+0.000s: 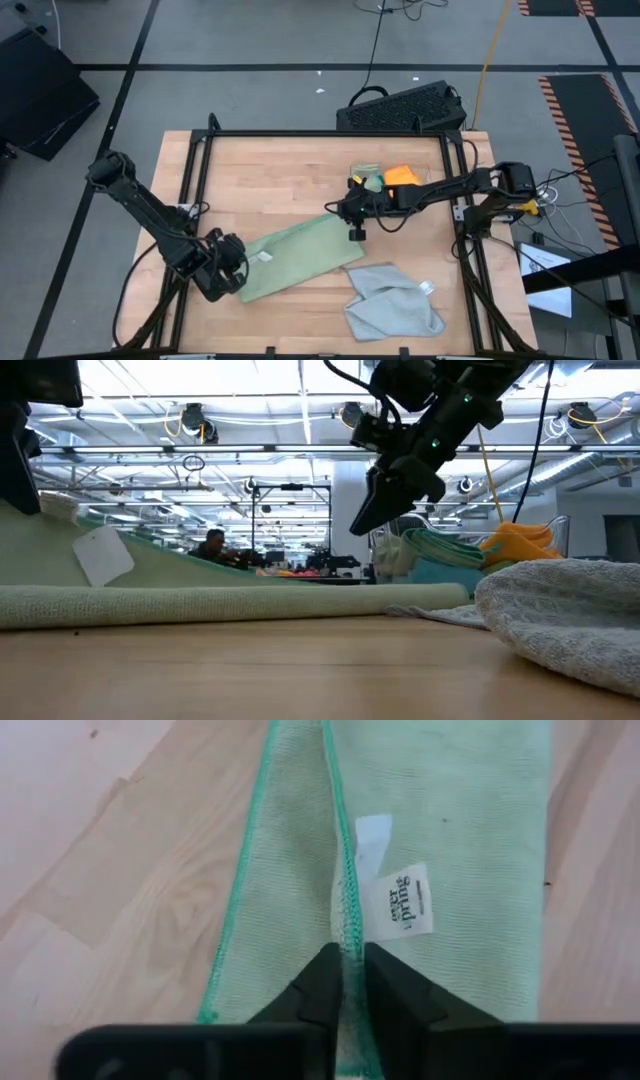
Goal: Fold microfiber towels
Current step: Fold the light green microfiber cloth
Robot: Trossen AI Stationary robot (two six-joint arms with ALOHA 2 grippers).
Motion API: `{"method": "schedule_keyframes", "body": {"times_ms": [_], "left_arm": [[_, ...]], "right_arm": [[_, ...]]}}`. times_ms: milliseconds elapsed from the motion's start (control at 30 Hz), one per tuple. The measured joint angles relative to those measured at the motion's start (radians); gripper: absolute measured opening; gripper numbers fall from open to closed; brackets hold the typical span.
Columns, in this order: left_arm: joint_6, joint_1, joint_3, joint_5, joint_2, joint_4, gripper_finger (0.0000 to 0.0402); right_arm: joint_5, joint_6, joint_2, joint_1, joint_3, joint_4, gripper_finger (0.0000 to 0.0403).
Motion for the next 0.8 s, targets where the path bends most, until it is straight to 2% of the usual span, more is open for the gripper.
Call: {"method": "schedule_keyframes", "body": {"times_ms": [200,300,400,500,600,800], "left_arm": [[-0.012,0.012,0.0,-0.004,-0.001,-0.092,0.013],[-0.036,0.03,0.0,0.005,-0.004,-0.158,0.0167],[-0.022,0.042,0.0,0.008,-0.004,-0.123,0.0189],[0.041,0.041,0.001,-0.01,-0.002,-0.01,0.0189],[0.095,0.026,0.001,-0.044,0.014,0.108,0.0171],[0.148,-0.035,0.002,-0.059,0.123,0.281,0.014]], "right_arm": [[0.025,0.011,0.001,0.015,0.0,0.014,0.0131],[0.02,0.014,-0.022,0.045,0.0,0.014,0.0139],[0.02,0.001,-0.029,0.092,0.0,0.013,0.0139],[0.02,-0.021,-0.029,0.147,0.0,0.011,0.0133],[0.019,-0.016,-0.029,0.196,0.0,0.012,0.0127],[0.019,0.05,-0.029,0.259,-0.001,0.013,0.0121]]}}
